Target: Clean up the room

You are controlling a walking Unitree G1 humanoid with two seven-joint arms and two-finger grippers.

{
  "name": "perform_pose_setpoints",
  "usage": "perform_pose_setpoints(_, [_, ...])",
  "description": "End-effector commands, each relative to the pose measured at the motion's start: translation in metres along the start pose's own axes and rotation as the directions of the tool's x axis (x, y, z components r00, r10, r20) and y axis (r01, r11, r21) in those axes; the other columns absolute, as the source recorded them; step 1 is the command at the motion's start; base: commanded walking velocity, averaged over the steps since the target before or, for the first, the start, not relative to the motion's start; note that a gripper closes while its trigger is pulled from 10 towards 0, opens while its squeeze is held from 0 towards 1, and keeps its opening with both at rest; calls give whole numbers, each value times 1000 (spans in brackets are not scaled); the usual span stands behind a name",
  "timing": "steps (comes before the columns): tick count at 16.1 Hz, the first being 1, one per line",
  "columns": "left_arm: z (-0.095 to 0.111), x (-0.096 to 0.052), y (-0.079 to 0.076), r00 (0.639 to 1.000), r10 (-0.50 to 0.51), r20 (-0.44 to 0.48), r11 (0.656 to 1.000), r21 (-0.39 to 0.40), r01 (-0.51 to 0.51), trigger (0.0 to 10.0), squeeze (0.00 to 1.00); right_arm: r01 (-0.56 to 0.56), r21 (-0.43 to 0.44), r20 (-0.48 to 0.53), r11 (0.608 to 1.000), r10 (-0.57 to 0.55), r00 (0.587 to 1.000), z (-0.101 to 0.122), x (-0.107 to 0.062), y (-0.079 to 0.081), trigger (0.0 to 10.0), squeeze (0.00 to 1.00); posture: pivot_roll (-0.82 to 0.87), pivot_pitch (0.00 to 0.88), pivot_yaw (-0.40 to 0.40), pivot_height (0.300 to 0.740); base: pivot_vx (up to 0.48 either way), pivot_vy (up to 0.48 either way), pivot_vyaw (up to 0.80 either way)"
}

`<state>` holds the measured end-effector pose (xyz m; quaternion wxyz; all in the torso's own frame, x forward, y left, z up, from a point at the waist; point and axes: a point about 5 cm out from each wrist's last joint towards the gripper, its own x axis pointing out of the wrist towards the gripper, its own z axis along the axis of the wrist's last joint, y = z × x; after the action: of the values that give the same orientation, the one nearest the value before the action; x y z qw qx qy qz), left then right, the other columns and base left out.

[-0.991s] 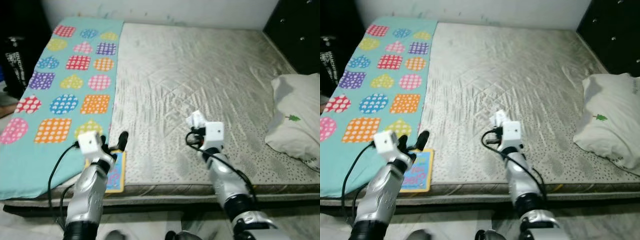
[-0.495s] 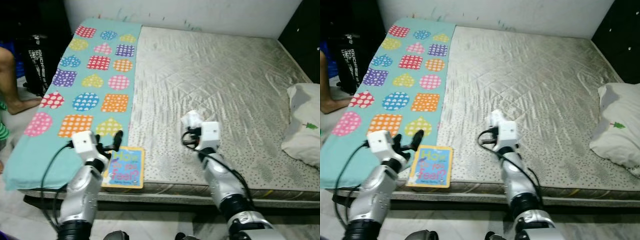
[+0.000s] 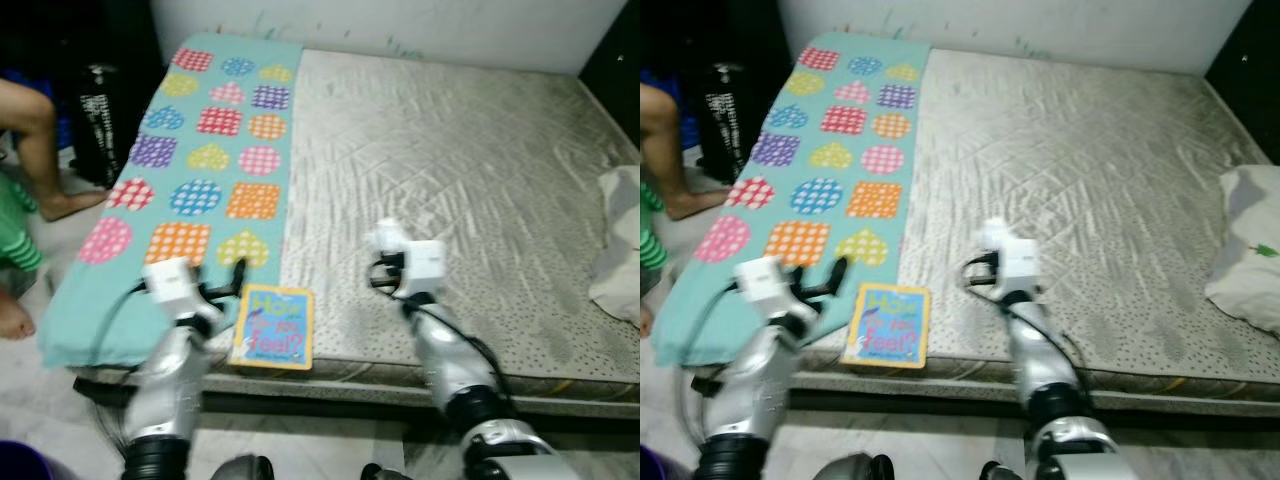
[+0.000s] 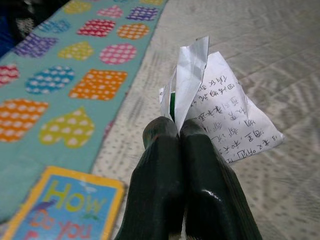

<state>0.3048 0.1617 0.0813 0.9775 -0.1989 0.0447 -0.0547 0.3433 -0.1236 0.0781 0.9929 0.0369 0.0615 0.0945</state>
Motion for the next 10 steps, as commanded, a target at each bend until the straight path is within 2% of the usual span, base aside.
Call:
perform_pose_setpoints(1, [-1, -3, 7, 1000, 26, -11, 1000, 13, -26, 10000, 0, -8, 7, -9, 1000, 8, 1000, -2, 0, 4, 10000, 0, 58, 143, -64, 740, 0, 307, 0])
perform_pose_setpoints(10, [-1, -2, 8, 1000, 27, -12, 1000, 11, -27, 10000, 0, -10, 6, -11, 1000, 10, 1000, -3, 0, 4, 10000, 0, 56, 145, -62, 740, 0, 365, 0])
